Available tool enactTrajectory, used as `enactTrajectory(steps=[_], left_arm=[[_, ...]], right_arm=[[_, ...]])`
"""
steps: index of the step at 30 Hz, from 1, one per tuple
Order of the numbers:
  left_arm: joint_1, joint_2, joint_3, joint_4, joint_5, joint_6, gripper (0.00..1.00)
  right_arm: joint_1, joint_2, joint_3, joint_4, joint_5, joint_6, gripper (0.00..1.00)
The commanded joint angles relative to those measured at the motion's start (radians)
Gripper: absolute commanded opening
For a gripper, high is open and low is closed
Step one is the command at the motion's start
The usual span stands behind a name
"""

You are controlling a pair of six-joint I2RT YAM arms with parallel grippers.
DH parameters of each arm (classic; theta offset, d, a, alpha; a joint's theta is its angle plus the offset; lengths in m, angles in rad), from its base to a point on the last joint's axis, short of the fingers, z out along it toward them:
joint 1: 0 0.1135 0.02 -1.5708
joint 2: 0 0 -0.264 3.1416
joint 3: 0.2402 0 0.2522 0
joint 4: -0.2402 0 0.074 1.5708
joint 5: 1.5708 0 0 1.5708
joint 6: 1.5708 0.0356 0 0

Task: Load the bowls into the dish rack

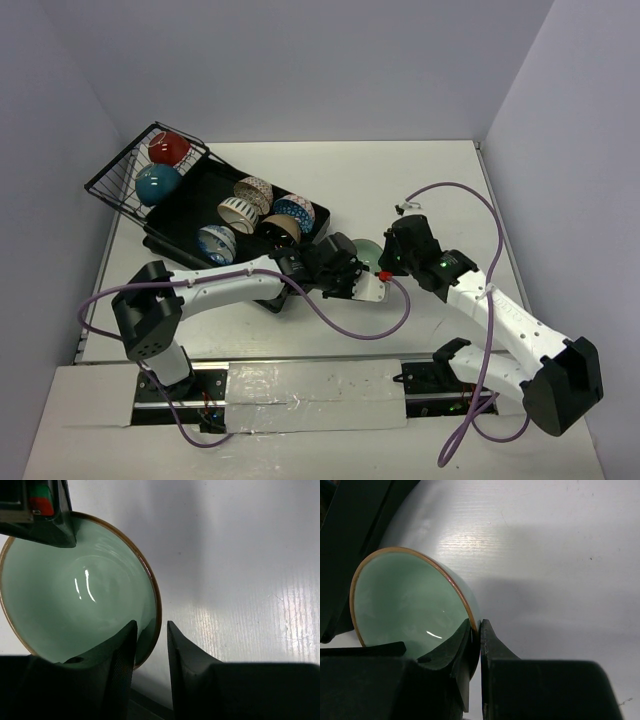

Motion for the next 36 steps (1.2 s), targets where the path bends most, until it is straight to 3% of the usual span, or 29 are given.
enactTrajectory(steps=[1,5,6,7,8,11,14,18,23,29,36], left_arm=[[-0.008,0.012,0.046,0.005,-0.009,0.010,0.35],[-0.009,0.021,0.043,0.009,-0.020,0.005,0.32],[-0.009,0.021,0.043,0.011,-0.020,0.004,0.27],[-0.009,0.021,0.040,0.019,-0.023,-0.001,0.13],[-0.009,0.018,0.039,0.023,-0.026,-0.004,0.08],[-0.011,0.004,0.031,0.043,-0.024,-0.011,0.00],[-0.013,-0.010,0.020,0.057,-0.029,-0.024,0.00],[-0.013,-0.045,-0.001,0.101,-0.021,-0.051,0.00],[-0.011,-0.082,-0.032,0.152,0.023,-0.129,0.00],[-0.008,-0.198,-0.062,0.267,0.103,-0.287,0.00],[0.092,-0.411,-0.203,0.508,0.098,-0.737,0.00]], right_arm=[[0.009,-0.043,0.010,0.063,-0.005,0.021,0.01],[0.009,-0.045,0.011,0.064,-0.018,0.024,0.01],[0.009,-0.043,0.011,0.063,-0.016,0.022,0.01],[0.011,-0.046,0.014,0.061,-0.015,0.022,0.01],[0.009,-0.046,0.014,0.057,-0.011,0.021,0.01],[0.009,-0.057,0.017,0.052,-0.014,0.016,0.05],[0.009,-0.083,0.017,0.041,-0.010,0.010,0.25],[0.009,-0.153,0.026,0.015,0.022,-0.004,0.66],[0.009,-0.259,0.062,-0.018,0.090,-0.027,0.88],[0.008,-0.373,0.077,-0.043,0.243,-0.013,0.91],[0.006,-0.453,0.040,-0.011,0.282,0.007,0.92]])
